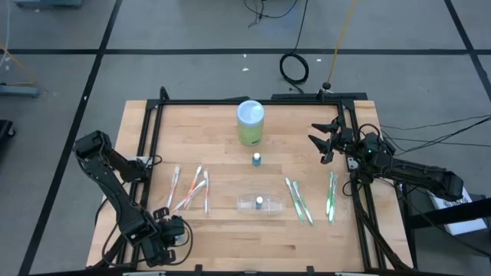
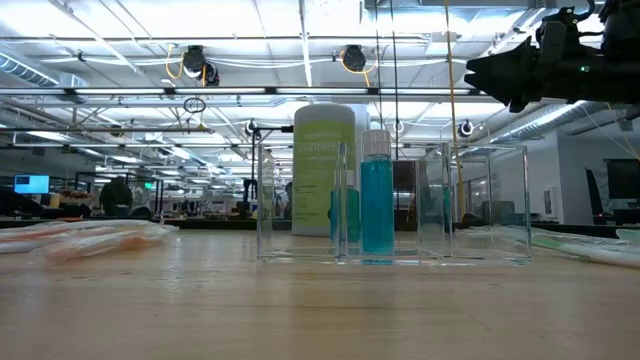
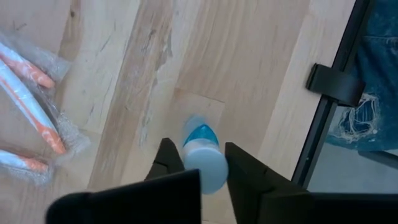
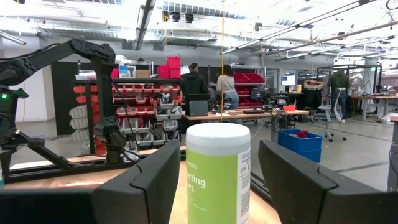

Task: Pick & Place toothbrushing station
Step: Put the mouthwash into the middle center of the transparent organizer

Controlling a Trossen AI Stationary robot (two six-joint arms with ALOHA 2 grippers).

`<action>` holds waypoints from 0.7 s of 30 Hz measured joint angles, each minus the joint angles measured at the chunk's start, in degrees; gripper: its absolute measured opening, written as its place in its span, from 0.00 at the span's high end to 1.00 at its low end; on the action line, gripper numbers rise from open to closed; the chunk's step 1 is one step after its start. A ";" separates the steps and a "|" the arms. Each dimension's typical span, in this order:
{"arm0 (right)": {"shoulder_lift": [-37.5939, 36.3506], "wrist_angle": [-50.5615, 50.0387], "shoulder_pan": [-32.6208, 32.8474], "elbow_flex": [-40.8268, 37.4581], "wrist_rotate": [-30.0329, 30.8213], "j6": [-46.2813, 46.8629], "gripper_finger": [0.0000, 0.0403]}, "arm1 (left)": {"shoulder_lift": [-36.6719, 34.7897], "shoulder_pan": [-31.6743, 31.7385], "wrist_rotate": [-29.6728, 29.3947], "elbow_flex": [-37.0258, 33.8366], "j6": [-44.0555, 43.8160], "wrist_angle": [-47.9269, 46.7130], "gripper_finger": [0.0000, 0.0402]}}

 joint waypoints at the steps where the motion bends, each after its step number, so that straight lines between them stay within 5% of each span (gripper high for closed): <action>1: 0.00 0.01 0.00 0.00 0.00 0.00 0.48 | -0.02 0.00 -0.02 0.03 0.00 0.00 0.97; 11: 0.00 -0.01 0.00 0.00 0.00 0.02 0.48 | -0.03 0.17 -1.25 0.15 0.17 -0.01 0.99; 21: 0.00 -0.01 0.02 0.00 0.00 0.02 0.48 | -2.42 4.61 -11.68 4.32 6.98 0.40 1.00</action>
